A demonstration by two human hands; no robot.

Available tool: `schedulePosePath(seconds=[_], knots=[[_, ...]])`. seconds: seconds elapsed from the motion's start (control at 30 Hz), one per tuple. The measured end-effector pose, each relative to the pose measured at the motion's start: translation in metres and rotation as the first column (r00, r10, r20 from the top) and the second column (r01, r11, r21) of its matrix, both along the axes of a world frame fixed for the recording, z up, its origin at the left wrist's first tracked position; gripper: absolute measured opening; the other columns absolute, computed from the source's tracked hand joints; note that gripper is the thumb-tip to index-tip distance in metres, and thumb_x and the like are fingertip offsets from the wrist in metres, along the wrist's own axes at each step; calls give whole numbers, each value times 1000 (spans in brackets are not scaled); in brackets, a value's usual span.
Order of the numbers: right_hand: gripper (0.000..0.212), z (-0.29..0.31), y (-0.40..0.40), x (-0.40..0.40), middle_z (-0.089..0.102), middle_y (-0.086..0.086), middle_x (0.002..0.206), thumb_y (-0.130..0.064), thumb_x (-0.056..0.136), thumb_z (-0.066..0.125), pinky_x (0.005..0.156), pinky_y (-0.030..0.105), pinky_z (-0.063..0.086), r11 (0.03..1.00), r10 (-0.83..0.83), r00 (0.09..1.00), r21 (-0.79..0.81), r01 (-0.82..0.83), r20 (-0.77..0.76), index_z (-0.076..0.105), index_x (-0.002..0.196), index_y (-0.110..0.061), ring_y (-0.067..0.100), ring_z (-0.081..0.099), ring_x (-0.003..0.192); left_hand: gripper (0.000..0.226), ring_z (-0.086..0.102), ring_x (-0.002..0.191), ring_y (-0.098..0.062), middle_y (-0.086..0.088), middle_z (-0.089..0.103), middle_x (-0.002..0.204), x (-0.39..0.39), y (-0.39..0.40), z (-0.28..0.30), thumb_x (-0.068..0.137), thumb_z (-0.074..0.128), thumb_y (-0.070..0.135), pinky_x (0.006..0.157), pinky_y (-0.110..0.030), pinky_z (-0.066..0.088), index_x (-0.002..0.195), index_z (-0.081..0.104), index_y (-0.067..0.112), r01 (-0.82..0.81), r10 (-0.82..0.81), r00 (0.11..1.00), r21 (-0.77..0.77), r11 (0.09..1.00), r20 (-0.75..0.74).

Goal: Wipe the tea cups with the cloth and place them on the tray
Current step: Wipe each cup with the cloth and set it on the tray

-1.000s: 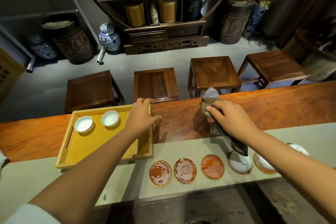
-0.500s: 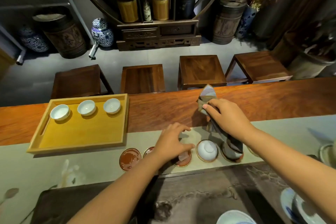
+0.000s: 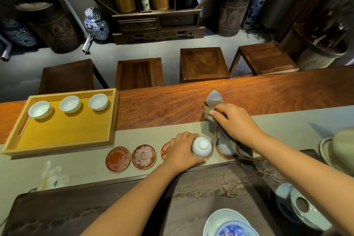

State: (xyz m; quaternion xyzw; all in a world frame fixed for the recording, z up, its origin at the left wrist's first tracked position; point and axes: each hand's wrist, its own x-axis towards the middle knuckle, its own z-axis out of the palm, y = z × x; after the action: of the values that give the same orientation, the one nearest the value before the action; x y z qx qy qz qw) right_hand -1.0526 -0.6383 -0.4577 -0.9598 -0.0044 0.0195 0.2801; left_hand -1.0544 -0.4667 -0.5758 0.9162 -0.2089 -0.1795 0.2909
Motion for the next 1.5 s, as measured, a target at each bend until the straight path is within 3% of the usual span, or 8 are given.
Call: schedulePosePath(seconds=[0.27, 0.6, 0.8, 0.97, 1.07, 1.13, 1.3, 1.5], knots=[[32, -2, -7, -4, 57, 13, 79, -30, 95, 46, 60, 32, 25, 1000, 9, 1000, -8, -9, -2, 58, 80, -4, 25, 52, 77, 64, 39, 111, -16, 7, 49, 116, 2, -3, 4, 63, 76, 43, 81, -27, 25, 119, 49, 27, -40, 39, 999, -57, 998, -17], [33, 0, -4, -7, 61, 16, 84, -31, 95, 46, 69, 37, 38, 1000, 3, 1000, 8, -3, -19, 62, 86, -2, 28, 55, 83, 61, 52, 91, -27, -3, 53, 98, 3, -1, 32, 56, 78, 24, 63, -35, 43, 97, 34, 27, -151, 100, 958, -176, 973, -267], [34, -2, -3, -13, 59, 15, 80, -31, 94, 47, 67, 35, 36, 999, 17, 998, 46, -14, -61, 61, 82, -2, 25, 53, 78, 58, 51, 95, -28, -4, 55, 100, 5, -1, 44, 55, 77, 42, 72, -40, 46, 94, 37, 27, -173, 123, 957, -176, 969, -263], [38, 5, 1, -16, 47, 8, 61, -32, 93, 49, 60, 31, 33, 925, -43, 984, 366, 106, -175, 52, 68, -3, 15, 44, 62, 54, 58, 84, -7, 11, 54, 98, 12, 2, 68, 58, 78, 51, 67, -29, 48, 93, 41, 33, -233, 131, 945, -334, 913, -300], [39, 11, 1, -15, 62, 28, 102, -33, 93, 48, 91, 45, 46, 821, -10, 960, 545, 168, -280, 62, 94, 3, 33, 61, 94, 54, 57, 81, 4, 15, 56, 98, 19, 4, 87, 53, 78, 55, 65, -21, 48, 90, 42, 37, -240, 145, 955, -385, 891, -260], [33, 15, 1, -14, 63, 23, 112, -31, 91, 51, 99, 49, 43, 788, 4, 953, 588, 185, -304, 64, 102, -2, 33, 58, 108, 55, 57, 82, 4, 16, 58, 97, 23, 6, 99, 52, 79, 55, 67, -21, 49, 90, 43, 37, -221, 146, 966, -389, 894, -214], [18, 22, 3, -13, 72, -12, 104, -29, 88, 58, 79, 15, 52, 732, 53, 965, 667, 137, -257, 70, 101, -31, 2, 65, 98, 57, 59, 84, -1, 14, 61, 96, 27, 13, 121, 56, 81, 48, 68, -32, 54, 94, 43, 30, -112, 81, 992, -378, 919, -97], [16, 26, 8, -13, 72, -15, 97, -24, 85, 64, 69, 6, 48, 723, 8, 979, 677, 136, -205, 71, 96, -31, -7, 64, 88, 58, 58, 87, -3, 14, 58, 97, 22, 19, 130, 58, 82, 43, 68, -35, 54, 96, 42, 26, -51, 49, 999, -359, 932, -15]])
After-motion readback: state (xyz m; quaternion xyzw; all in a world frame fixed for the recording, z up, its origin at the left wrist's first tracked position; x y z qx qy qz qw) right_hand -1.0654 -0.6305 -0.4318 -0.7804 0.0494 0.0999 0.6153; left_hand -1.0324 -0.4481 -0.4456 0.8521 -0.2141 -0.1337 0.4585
